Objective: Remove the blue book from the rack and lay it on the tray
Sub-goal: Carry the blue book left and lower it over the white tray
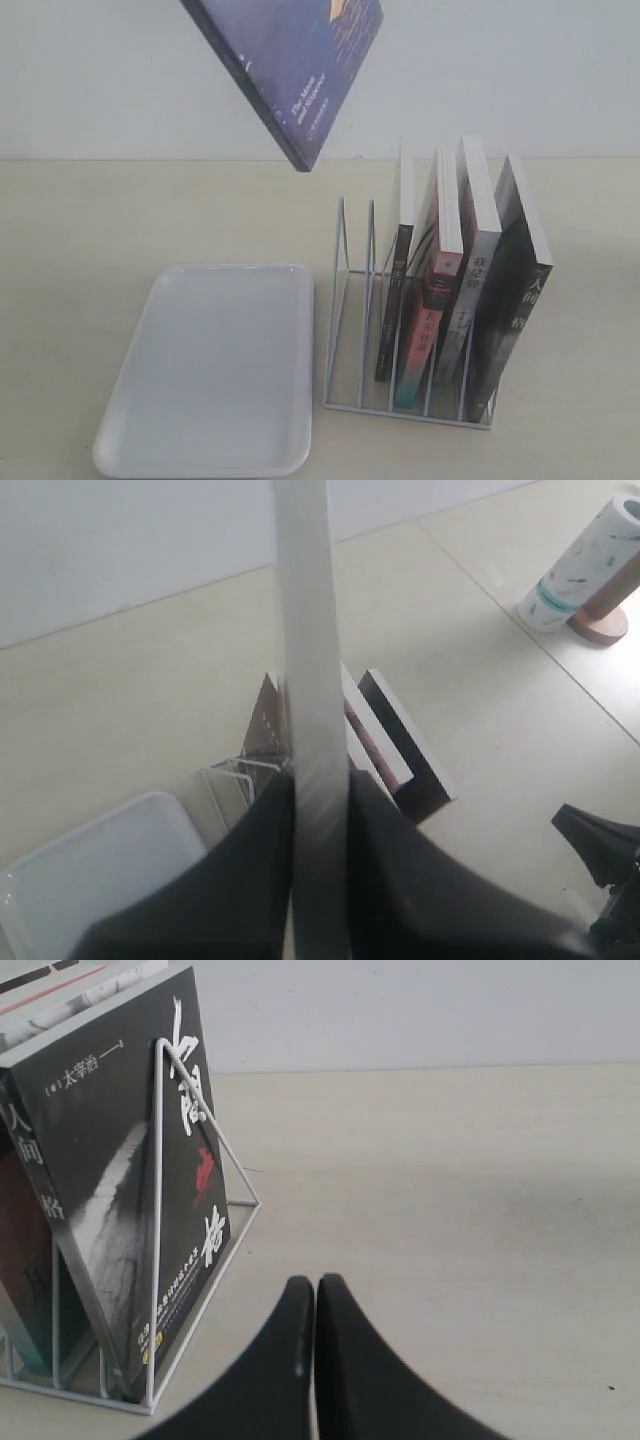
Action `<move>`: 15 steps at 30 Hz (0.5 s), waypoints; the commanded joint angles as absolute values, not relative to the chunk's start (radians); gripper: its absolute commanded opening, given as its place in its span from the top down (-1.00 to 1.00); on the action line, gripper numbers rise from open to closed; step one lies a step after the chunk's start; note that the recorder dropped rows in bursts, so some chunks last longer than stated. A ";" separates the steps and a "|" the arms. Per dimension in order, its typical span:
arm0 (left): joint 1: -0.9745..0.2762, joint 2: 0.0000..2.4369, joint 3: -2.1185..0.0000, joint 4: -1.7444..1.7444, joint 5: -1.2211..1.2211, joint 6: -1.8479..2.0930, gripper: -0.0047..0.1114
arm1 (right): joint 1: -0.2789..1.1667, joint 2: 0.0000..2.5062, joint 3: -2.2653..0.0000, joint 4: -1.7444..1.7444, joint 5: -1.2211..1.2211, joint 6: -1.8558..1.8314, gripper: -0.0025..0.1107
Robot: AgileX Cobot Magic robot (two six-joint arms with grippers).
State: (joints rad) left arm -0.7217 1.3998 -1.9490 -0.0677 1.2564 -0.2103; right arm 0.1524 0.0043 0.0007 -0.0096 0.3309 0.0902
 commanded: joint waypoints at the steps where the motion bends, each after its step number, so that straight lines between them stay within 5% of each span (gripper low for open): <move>1: -0.675 1.347 -1.888 -0.140 1.221 -0.133 0.85 | 0.150 0.000 0.000 -0.013 0.323 0.091 0.96; 15: -0.609 1.257 -1.700 -0.199 1.221 0.021 0.85 | 0.150 0.000 0.000 -0.013 0.323 0.091 0.96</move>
State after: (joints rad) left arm -0.6113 1.2810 -1.7301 -0.1811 1.2564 -0.0129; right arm 0.1524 0.0043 0.0007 -0.0096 0.3309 0.0902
